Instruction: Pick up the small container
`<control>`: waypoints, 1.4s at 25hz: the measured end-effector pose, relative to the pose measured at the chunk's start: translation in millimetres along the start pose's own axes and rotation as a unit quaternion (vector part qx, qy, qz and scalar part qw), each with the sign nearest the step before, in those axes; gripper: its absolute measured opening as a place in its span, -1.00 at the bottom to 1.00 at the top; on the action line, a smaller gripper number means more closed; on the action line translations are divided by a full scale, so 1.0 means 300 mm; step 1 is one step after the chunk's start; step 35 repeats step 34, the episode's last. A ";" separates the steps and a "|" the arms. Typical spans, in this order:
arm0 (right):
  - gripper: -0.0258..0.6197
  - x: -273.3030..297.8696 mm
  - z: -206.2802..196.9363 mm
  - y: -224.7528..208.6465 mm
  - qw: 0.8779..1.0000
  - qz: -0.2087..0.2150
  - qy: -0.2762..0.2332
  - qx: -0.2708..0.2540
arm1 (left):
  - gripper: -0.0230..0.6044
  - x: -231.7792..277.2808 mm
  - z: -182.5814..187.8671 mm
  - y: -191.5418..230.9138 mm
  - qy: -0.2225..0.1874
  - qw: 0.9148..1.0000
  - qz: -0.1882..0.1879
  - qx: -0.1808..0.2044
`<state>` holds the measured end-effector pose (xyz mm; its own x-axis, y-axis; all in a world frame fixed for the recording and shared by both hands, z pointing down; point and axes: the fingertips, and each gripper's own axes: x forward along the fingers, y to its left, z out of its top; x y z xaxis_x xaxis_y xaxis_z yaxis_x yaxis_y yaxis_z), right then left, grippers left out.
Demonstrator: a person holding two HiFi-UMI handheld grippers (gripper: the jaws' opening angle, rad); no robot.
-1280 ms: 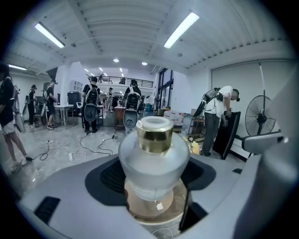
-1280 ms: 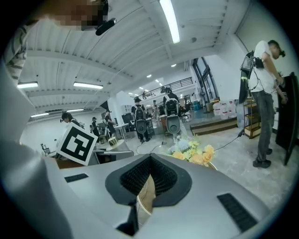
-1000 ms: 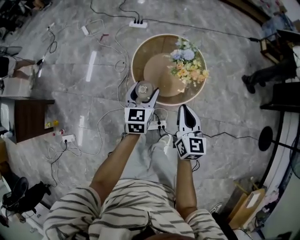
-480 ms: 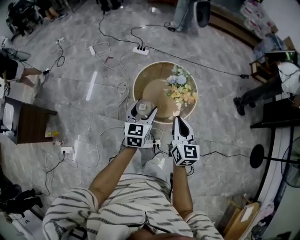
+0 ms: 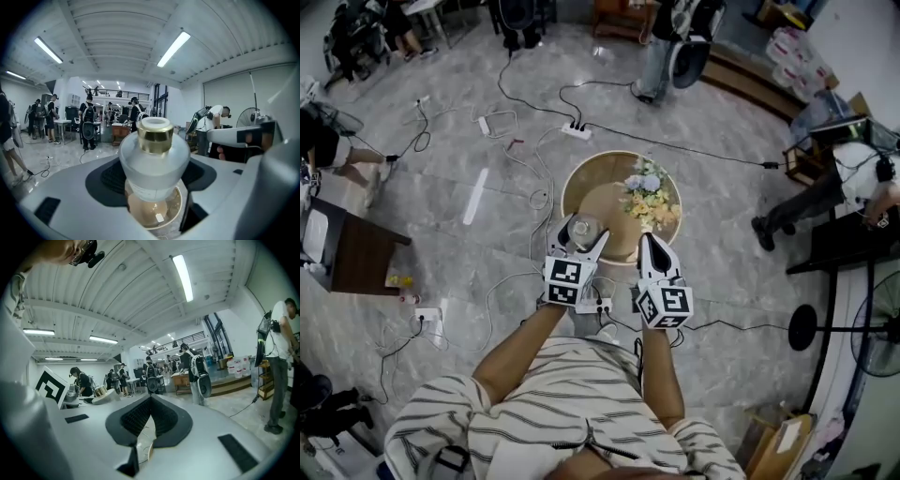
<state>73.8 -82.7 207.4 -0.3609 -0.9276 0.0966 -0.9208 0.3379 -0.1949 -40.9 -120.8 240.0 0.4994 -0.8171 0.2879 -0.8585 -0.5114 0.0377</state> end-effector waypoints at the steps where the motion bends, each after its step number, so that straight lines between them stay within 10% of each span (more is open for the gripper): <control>1: -0.90 -0.001 0.012 0.004 1.000 0.000 -0.003 -0.002 | 0.11 -0.009 0.018 -0.001 -0.005 1.000 -0.001 0.002; 35: -0.90 -0.026 0.095 0.099 0.999 0.008 -0.033 -0.037 | 0.11 -0.151 0.123 0.049 -0.062 0.998 -0.001 0.002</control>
